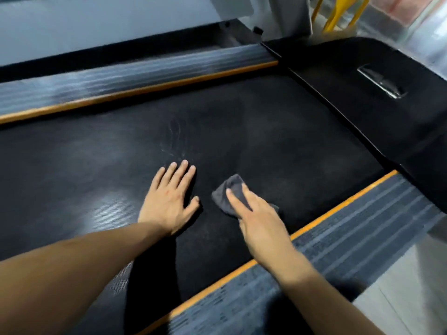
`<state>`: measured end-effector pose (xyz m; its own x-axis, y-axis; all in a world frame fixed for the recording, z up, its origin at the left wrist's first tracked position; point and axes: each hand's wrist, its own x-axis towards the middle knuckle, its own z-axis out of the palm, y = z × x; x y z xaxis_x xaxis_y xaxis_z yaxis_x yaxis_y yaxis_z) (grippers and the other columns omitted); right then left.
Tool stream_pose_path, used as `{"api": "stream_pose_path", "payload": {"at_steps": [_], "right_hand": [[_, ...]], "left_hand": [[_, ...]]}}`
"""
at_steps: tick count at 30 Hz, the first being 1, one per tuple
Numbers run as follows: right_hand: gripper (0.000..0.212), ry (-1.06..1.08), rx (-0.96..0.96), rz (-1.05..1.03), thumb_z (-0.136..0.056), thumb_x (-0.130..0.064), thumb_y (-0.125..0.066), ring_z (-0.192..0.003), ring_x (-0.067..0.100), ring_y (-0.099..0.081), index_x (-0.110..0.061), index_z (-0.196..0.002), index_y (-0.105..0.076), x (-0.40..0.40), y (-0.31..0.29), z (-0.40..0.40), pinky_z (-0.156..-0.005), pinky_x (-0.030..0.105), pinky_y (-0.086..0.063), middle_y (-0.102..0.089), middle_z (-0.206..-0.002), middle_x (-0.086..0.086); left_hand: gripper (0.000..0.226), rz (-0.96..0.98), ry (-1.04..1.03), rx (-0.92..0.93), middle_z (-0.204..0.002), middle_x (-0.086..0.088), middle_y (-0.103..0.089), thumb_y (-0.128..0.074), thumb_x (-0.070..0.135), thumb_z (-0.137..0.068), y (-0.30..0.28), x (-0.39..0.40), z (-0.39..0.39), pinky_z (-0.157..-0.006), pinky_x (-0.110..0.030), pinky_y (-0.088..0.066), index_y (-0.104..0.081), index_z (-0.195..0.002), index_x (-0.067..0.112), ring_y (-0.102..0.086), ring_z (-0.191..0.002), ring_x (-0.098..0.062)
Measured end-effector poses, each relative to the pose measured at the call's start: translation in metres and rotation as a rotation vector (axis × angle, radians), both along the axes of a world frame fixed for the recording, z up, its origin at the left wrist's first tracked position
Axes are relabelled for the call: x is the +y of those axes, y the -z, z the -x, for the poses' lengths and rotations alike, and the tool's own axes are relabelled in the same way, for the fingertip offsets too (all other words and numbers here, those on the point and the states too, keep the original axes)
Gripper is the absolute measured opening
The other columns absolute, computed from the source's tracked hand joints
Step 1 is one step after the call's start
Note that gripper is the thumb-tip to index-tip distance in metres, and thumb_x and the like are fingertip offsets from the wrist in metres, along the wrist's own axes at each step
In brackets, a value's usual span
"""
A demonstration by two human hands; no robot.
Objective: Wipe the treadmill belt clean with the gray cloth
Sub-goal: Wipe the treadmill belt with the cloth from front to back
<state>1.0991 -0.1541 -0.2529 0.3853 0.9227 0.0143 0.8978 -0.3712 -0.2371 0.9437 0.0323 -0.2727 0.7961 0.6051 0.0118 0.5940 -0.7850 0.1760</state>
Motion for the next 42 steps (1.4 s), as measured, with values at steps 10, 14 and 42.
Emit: {"api": "stream_pose_path", "payload": {"at_steps": [10, 14, 42], "right_hand": [[0.068, 0.186, 0.045, -0.098, -0.095, -0.01, -0.056, -0.144, 0.036, -0.031, -0.026, -0.155, -0.029, 0.099, 0.01, -0.036, -0.116, 0.048, -0.032, -0.025, -0.161, 0.015], [0.064, 0.199, 0.037, -0.098, -0.098, -0.013, -0.051, -0.146, 0.034, -0.026, -0.026, -0.156, -0.027, 0.155, 0.011, -0.06, -0.119, 0.044, -0.025, -0.021, -0.162, 0.015], [0.058, 0.278, -0.02, -0.167, -0.094, -0.017, -0.044, -0.141, 0.039, -0.032, -0.02, -0.151, -0.037, 0.324, 0.014, -0.107, -0.116, 0.044, -0.027, -0.03, -0.156, 0.023]], "left_hand": [[0.078, 0.023, -0.261, -0.01, -0.167, -0.01, -0.026, -0.02, 0.06, -0.088, -0.007, 0.132, 0.067, -0.125, -0.046, -0.014, -0.034, -0.158, 0.026, -0.024, -0.154, -0.031], [0.072, -0.005, -0.234, 0.045, -0.169, -0.005, -0.02, -0.02, 0.061, -0.091, -0.006, 0.178, 0.085, -0.127, -0.046, -0.007, -0.023, -0.159, 0.038, -0.016, -0.157, -0.027], [0.069, -0.001, -0.202, 0.034, -0.171, -0.002, -0.008, -0.025, 0.058, -0.097, 0.005, 0.187, 0.085, -0.128, -0.048, -0.003, -0.012, -0.162, 0.037, -0.003, -0.159, -0.023]]}}
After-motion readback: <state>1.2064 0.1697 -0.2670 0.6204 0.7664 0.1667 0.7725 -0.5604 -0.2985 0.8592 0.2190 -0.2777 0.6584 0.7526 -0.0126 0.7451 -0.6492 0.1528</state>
